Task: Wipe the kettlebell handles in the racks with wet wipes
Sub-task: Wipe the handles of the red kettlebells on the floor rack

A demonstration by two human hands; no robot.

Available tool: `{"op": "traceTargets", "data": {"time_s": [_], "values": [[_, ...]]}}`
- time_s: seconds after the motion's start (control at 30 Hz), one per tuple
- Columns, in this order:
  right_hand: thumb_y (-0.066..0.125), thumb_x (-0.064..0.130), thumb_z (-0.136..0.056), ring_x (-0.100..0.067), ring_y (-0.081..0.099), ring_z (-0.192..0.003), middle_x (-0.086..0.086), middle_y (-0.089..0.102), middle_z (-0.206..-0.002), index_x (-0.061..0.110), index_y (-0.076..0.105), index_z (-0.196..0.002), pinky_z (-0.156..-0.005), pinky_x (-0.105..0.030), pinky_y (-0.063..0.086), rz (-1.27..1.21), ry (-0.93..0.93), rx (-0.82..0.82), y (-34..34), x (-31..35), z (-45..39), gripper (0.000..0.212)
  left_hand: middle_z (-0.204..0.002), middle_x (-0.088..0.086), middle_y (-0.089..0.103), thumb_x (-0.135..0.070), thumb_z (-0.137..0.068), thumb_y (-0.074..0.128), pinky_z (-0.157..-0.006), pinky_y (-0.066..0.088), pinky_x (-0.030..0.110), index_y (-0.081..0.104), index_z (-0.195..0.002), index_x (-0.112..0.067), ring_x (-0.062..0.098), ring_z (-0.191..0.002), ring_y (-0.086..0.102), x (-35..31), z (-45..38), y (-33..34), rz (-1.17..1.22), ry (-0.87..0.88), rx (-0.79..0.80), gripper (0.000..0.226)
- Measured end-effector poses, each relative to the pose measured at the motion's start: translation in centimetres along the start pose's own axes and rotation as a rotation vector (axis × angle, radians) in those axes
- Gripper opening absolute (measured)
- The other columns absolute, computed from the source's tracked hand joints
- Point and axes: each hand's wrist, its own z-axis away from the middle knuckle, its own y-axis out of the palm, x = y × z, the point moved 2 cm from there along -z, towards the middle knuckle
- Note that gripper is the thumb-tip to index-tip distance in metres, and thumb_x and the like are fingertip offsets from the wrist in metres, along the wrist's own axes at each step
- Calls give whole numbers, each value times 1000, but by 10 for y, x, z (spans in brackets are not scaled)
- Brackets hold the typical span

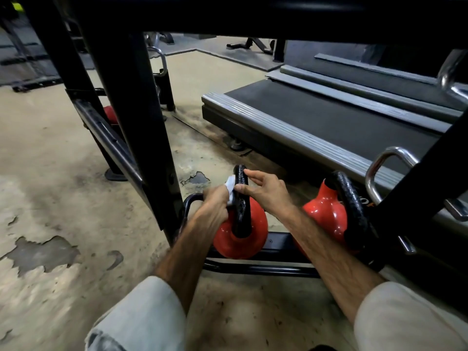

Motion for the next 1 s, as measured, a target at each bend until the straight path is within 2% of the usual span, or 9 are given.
{"op": "traceTargets", "data": {"time_s": [0.13, 0.27, 0.37, 0.43, 0.57, 0.63, 0.73, 0.93, 1.0], "values": [[80, 45, -75, -9, 51, -130, 1, 62, -134, 23, 60, -132, -111, -24, 36, 24, -21, -5, 1, -1, 0, 65, -76, 13, 71, -22, -71, 74, -63, 60, 35, 66, -68, -5, 24, -65, 69, -23, 11, 3, -14, 140, -196, 19], [80, 52, -70, -8, 53, -128, 0, 63, -131, 25, 64, -128, -109, -26, 40, 26, -41, -33, 1, -2, 4, 66, -75, 10, 73, -41, -73, 75, -69, 59, 34, 74, -77, -8, 23, -67, 68, -2, 20, -13, -100, 190, -135, 33], [79, 51, -72, -7, 54, -126, -1, 63, -132, 25, 64, -128, -109, -29, 42, 35, -67, -40, 1, -1, 7, 64, -74, 10, 72, -29, -78, 74, -63, 55, 33, 77, -84, -13, 20, -59, 61, 3, 28, -14, -93, 272, -64, 18], [76, 45, -79, -9, 55, -125, 0, 62, -134, 24, 60, -132, -108, -29, 42, 91, -85, 17, -2, 4, 8, 59, -89, 10, 74, -17, -79, 72, -72, 57, 32, 76, -96, -13, 19, -72, 66, -13, 28, -6, -115, 371, -126, 17], [73, 23, -87, -8, 46, -132, 1, 54, -141, 29, 46, -144, -103, -20, 41, 85, -43, 278, -17, 2, 7, 63, -111, 3, 71, -32, -82, 69, -95, 50, 29, 71, -109, -16, 14, -106, 64, -22, 30, 5, -311, 515, -127, 32], [69, 6, -88, -4, 41, -130, 2, 48, -143, 21, 42, -146, -94, -11, 43, -97, -28, 327, -16, -1, 9, 66, -108, -3, 72, -33, -86, 65, -87, 48, 20, 71, -110, -16, 3, -101, 64, -6, 48, -6, -300, 583, -89, 30], [69, -1, -86, -15, 51, -128, -4, 44, -148, 14, 45, -144, -104, -29, 46, -326, 31, 240, -6, -10, 14, 64, -83, -20, 71, -33, -87, 64, -76, 44, 9, 73, -102, -23, -16, -80, 60, 27, 73, -26, -273, 651, -61, 19], [72, 11, -86, 11, 58, -79, 10, 67, -95, 22, 68, -121, -83, -16, 49, -172, -94, -56, 4, -14, 34, 37, -97, 2, 74, -28, -89, 63, -81, 48, 21, 73, -102, -10, 5, -87, 64, 13, 60, -23, -302, 595, -60, 25], [69, 4, -87, 9, 58, -83, 11, 66, -96, 20, 68, -123, -79, -7, 48, -149, -106, -44, 4, -13, 37, 39, -96, 5, 75, -30, -91, 59, -81, 48, 24, 73, -102, -9, 9, -87, 65, 13, 64, -18, -341, 623, -89, 28]]}}
